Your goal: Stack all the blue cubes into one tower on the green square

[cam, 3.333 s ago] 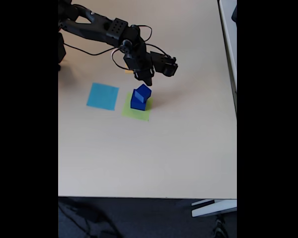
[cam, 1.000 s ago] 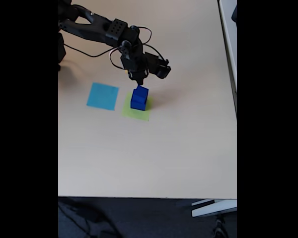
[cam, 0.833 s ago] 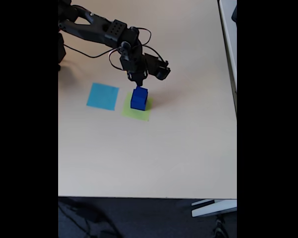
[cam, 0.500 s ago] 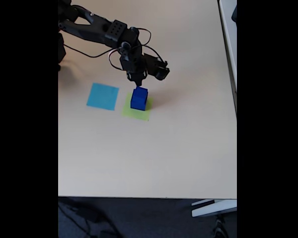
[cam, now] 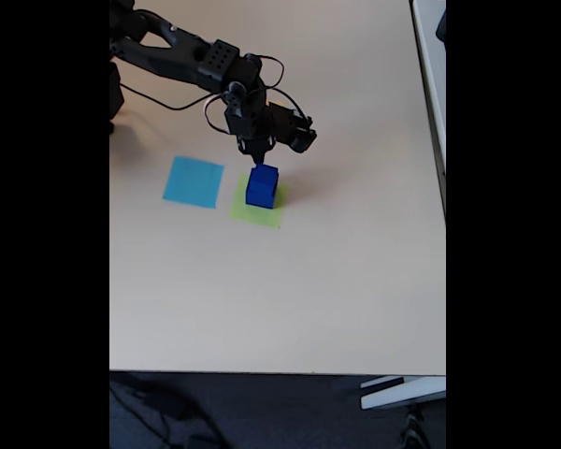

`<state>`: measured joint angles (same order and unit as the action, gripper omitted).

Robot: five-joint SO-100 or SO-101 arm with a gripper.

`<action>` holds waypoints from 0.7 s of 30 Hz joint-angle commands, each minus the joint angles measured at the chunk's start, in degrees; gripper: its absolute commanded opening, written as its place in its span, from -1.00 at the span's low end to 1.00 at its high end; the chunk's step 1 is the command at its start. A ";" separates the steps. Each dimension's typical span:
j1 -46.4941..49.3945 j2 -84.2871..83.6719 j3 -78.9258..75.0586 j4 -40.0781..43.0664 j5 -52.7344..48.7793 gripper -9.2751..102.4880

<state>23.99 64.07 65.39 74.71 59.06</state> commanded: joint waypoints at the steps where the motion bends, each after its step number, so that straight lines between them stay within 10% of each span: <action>1: 0.62 6.33 -0.35 0.53 -0.79 -0.84; 21: 0.26 9.58 0.18 3.69 0.35 -0.84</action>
<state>24.17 67.15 66.01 77.70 58.54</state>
